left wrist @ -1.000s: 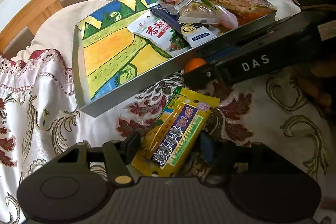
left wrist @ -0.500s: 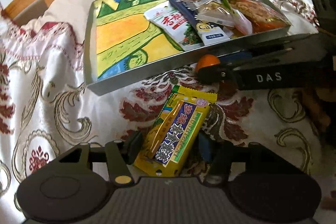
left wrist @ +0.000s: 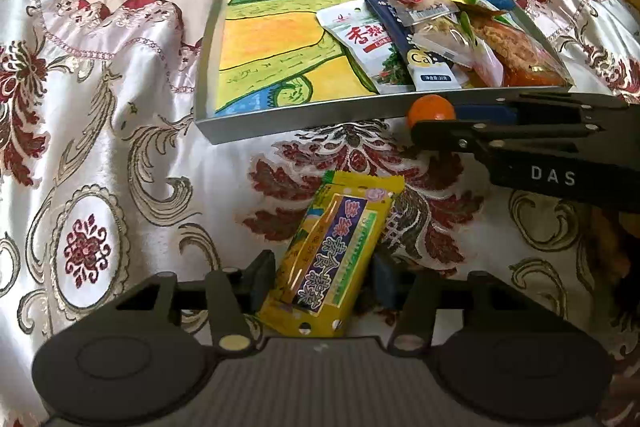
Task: Organize snacks
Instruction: 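Grasp the yellow snack bar with the left tool while the right tool grasps the mandarin, then lift the yellow bar toward the tray with the left tool while the right tool lifts the mandarin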
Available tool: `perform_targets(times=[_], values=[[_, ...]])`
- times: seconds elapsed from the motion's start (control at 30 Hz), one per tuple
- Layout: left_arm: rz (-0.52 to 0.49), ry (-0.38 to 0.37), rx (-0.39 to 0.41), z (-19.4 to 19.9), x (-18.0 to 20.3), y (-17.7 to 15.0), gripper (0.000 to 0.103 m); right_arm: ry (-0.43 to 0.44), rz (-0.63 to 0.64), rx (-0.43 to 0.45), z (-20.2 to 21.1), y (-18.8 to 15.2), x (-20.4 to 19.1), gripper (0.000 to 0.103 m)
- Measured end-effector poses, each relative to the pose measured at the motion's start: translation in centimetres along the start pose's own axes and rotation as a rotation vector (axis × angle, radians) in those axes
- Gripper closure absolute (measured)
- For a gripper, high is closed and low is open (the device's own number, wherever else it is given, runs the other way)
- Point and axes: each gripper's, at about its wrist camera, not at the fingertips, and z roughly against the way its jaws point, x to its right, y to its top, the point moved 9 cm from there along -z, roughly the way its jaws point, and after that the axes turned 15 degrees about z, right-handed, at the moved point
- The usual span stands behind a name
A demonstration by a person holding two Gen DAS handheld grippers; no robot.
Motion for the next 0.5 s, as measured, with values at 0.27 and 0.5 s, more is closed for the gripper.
perform_targets(times=[0.27,0.5], values=[[-0.014,-0.024,0.004,-0.1,0.1,-0.5,0.050,-0.009,0.032,0.005,1.0,0.1,-0.5,0.069],[0.021,-0.046,-0.004,-0.2,-0.1,0.0,0.050,-0.013,0.032,0.013,1.6,0.1,-0.4,0.069]])
